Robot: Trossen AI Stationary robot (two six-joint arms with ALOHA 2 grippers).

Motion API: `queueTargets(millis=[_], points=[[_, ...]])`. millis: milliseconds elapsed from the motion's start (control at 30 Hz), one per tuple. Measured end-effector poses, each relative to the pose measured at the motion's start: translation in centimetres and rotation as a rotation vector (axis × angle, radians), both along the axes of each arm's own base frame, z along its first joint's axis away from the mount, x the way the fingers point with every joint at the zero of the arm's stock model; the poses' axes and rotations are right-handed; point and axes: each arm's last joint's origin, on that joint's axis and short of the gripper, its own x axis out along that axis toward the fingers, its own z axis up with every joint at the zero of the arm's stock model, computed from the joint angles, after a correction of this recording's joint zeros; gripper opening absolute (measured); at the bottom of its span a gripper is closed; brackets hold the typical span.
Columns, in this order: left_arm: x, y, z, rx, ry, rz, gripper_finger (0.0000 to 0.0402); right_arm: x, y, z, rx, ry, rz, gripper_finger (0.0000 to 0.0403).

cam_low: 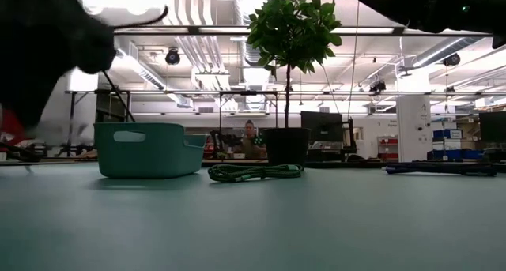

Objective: Pick and place USB-C Cables
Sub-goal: Put the white charger cable into the green bin

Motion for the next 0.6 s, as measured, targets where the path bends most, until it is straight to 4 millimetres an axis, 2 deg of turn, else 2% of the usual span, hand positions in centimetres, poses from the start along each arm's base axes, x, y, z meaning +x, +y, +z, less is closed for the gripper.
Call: queueTargets(millis=[133,267,400,600], points=[[1.3,-0.9,3.1,-0.102,-0.082,-0.084,0.0032,0.0,0.0,0.0,0.0,0.0,0.0,0.0011],[2.7,-0.9,6.2,-0.06,-0.233,-0.183,0.0032,0.0,0.0,0.0,-0.009,0.001,-0.003,0.0011],[3.9,0.6,8.1,0.13,-0.359,-0.157,0.0032,0.0,0.0,0.0,-0.009,0.001,-0.002,0.0011],[5.1,3.7,9.1,0.194,-0.39,-0.08,0.0032,0.0,0.0,0.0,-0.009,0.0,-0.003,0.0011]])
